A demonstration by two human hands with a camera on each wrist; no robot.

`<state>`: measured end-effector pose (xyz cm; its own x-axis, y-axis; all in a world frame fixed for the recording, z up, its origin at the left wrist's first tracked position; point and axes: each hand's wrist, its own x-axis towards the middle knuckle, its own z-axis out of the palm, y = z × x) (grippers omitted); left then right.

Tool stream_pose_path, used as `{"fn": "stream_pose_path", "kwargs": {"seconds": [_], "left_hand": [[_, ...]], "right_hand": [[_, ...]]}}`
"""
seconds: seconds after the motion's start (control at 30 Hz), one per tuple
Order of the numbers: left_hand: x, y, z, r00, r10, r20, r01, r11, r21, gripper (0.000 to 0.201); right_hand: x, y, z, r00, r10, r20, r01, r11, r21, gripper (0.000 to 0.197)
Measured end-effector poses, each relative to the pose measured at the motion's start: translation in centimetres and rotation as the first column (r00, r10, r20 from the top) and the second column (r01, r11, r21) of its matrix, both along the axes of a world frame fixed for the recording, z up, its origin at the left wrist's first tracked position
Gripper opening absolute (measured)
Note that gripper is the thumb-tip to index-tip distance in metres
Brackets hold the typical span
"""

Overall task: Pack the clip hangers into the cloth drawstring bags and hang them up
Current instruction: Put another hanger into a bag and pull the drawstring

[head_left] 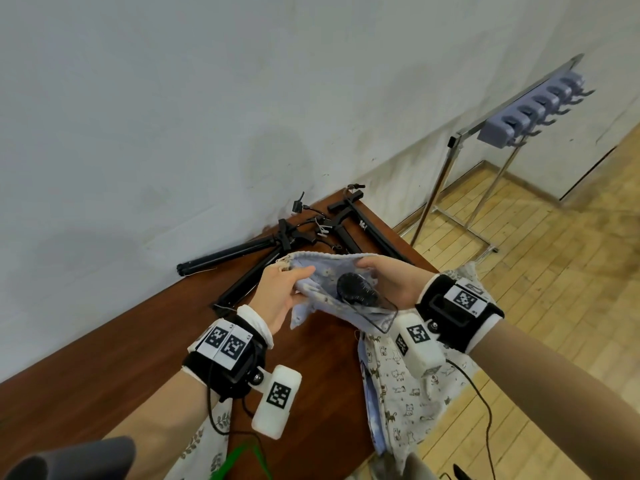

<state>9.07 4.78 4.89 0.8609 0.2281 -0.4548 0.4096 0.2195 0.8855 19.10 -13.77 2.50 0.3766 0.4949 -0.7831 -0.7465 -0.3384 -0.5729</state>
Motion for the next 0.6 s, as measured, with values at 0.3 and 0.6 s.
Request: {"fn": "stream_pose_path", "kwargs": {"seconds": [0.3,0.6], "left_hand": [[1.1,1.3,-1.3,0.988,0.075,-0.132,-0.07,0.997,0.038,0.034],[1.0,0.3,-2.1,0.985,0.133,-0.111,-0.125,0.989,0.077,0.01]], "right_hand": [[0.1,-0.3,2.4,0.787,0.599,0.148,-0.613,0.787,0.07,0.08],[-0.7,2.6,0.6,0.671,0.434,0.601,-0.422,0.89,-0.17,0.021]]}}
